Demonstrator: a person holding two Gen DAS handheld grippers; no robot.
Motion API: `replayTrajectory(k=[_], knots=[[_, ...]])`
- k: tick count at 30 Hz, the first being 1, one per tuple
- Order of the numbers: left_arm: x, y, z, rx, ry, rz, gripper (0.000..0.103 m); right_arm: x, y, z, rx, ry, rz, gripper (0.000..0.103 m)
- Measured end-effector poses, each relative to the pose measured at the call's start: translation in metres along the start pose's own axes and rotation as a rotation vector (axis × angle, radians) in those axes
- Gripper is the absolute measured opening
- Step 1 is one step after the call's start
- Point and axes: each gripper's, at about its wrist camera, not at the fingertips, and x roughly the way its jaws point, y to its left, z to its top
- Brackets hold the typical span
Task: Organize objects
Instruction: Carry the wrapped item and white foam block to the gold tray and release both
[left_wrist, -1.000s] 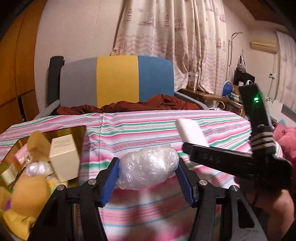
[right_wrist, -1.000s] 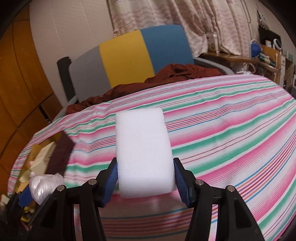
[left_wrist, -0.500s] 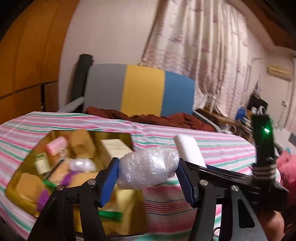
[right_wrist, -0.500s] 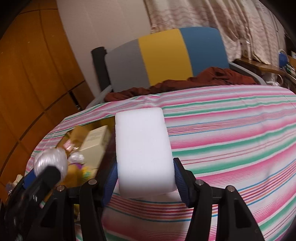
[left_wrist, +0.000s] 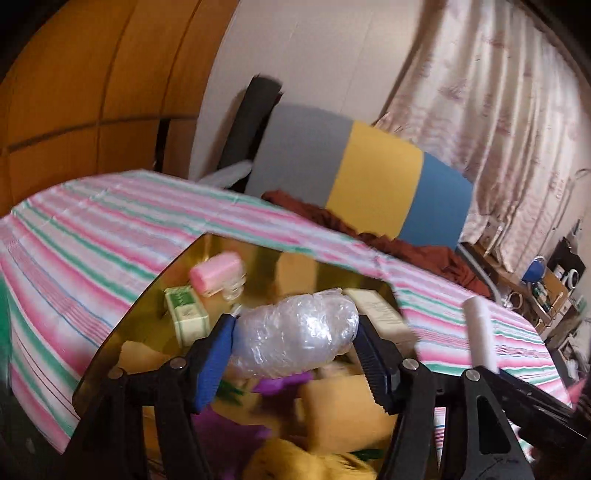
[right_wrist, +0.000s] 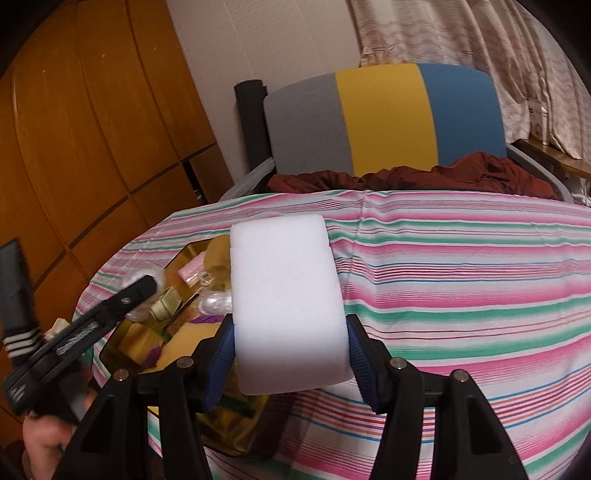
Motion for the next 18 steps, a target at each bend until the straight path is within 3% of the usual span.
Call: replayTrajectory(k=[3,7,11,14,18], knots=[[0.009,0.011,-0.003,-0.015,0.044,0.016,0.072,0.004,0.009,0.003,-0.023,0.010,0.015,0.058],[0.004,0.018,-0.008,-0.051,0.057,0.026,0.089,0.010,0.019,0.007,-0.050,0.022,0.032,0.058],[-0.010,0.022,-0.009,-0.074,0.046,0.051,0.094,0.022,0.034,0.015,-0.111,0.044,0.041,0.058],[-0.023,0.022,-0.013,-0.050,0.041,0.120,0.099,0.033,0.046,0.022,-0.156,0.072,0.055,0.058],[-0.038,0.023,-0.014,-0.028,0.020,0.148,0.103,0.054,0.060,0.034,-0.207,0.129,0.106,0.058]])
